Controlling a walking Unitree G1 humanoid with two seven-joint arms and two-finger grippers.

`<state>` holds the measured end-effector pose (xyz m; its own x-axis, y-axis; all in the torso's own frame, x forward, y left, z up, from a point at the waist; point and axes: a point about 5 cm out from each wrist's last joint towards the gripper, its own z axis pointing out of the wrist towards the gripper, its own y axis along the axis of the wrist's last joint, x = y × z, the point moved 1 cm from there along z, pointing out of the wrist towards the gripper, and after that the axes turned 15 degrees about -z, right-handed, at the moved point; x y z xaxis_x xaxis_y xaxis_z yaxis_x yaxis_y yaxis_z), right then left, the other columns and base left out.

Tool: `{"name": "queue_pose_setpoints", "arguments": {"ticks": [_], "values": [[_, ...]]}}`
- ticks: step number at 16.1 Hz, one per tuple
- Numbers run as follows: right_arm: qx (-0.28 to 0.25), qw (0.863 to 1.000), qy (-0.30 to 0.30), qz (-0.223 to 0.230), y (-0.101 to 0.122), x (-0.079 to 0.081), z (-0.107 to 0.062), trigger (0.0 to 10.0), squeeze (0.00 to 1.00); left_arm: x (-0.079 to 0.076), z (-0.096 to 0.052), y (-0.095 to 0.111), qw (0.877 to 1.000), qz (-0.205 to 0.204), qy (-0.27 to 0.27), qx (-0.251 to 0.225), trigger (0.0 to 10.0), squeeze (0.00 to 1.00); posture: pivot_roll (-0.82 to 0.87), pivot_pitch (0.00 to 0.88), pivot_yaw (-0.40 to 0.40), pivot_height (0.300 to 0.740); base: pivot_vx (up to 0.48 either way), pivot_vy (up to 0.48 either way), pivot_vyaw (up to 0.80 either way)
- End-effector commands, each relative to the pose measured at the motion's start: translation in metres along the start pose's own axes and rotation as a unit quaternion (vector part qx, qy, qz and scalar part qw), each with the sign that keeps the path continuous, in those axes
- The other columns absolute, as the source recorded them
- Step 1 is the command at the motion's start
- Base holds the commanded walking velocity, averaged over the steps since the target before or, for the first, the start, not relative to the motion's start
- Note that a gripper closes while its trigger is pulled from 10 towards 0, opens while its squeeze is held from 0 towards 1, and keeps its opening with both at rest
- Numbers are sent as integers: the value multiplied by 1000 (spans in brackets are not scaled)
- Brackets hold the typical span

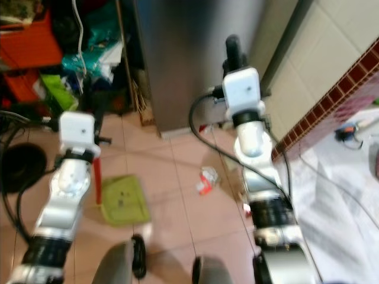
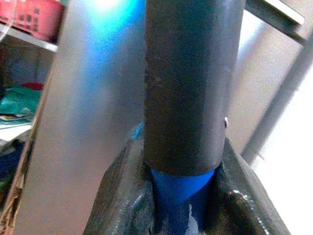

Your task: Sweep floor

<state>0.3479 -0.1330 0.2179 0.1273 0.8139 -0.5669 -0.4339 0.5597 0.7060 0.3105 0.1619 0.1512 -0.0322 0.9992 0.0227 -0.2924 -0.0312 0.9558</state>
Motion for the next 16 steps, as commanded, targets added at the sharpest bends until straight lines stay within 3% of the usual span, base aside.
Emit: {"name": "queue_pose_setpoints", "arguments": {"ticks": [1,5,7,16], "values": [[-11,999,-24,-27,0,-15,0,10000,0,-11,4,15,999,-3,-24,-36,10000,0,-37,183,-40,740,401,0,-706],[-4,999,-26,-32,-5,-15,-1,10000,0,-12,2,15,999,-5,-28,-33,10000,0,-35,191,-41,740,398,0,-598],[-2,999,-26,-31,-5,-13,-1,10000,0,-12,2,15,999,-5,-27,-30,10000,0,-34,193,-41,740,315,0,0],[38,997,-37,-56,-19,-17,-5,10000,0,-7,2,9,1000,7,-12,-8,10000,0,-39,198,-43,740,0,0,0]]}}
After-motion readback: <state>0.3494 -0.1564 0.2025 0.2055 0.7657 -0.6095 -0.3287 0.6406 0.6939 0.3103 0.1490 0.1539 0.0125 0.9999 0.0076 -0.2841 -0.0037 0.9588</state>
